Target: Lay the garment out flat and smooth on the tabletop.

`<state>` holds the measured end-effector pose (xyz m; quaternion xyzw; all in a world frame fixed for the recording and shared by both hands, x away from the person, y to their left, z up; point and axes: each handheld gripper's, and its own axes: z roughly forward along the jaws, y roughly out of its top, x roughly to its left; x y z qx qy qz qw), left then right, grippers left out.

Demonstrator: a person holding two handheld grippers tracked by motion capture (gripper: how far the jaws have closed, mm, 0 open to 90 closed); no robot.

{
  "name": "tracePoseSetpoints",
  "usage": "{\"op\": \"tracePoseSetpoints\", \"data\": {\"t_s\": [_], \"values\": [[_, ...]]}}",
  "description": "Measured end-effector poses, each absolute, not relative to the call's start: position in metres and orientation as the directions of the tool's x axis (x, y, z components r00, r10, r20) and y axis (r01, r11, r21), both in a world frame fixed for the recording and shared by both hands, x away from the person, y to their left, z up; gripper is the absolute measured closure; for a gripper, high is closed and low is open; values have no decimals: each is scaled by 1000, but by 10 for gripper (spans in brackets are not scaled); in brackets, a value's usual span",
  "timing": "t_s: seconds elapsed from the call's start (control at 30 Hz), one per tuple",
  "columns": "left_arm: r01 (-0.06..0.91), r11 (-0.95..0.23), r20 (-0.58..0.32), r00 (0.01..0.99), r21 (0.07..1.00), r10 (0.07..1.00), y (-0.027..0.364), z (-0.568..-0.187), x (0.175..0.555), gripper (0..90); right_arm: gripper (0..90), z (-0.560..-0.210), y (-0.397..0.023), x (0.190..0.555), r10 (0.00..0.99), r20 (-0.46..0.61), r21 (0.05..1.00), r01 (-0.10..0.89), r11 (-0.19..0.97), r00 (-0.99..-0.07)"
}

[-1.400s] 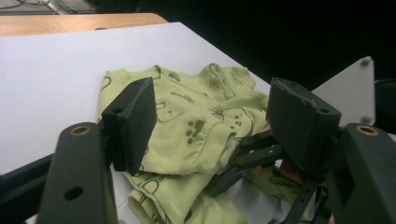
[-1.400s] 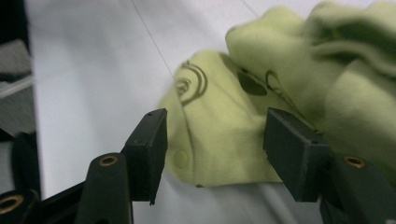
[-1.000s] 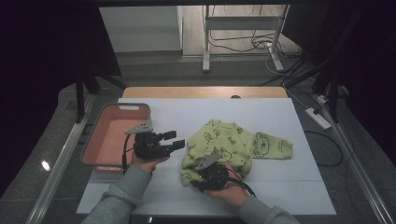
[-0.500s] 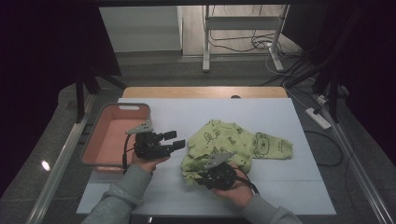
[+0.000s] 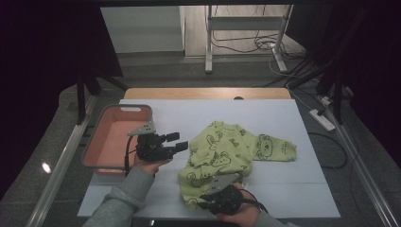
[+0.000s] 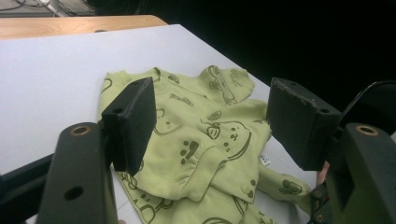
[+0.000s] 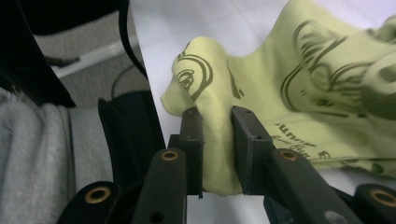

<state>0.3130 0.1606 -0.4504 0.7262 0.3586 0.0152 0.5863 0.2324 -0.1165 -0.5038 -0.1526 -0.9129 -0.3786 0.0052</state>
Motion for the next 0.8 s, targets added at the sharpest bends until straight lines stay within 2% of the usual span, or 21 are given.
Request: {"op": "tracePoseSetpoints", "data": {"t_s": [0.07,0.23,0.37,0.57,0.8], "values": [[502,-54,-398,742,863,539,161,-450,313,329,650,-503,-117,234,277,131,692,288,662,-952],[503,-56,-397,742,863,540,161,-450,313,329,516,-480,-132,242,354,100,782,293,549,-930],[502,-56,-397,743,863,539,160,-450,313,329,493,-466,-153,259,455,73,815,316,486,-888],[503,-61,-396,744,862,538,158,-450,313,329,489,-468,-189,301,616,66,817,397,419,-785],[503,-59,-397,743,862,539,160,-451,313,329,489,-472,-209,322,677,80,811,443,382,-731]]}}
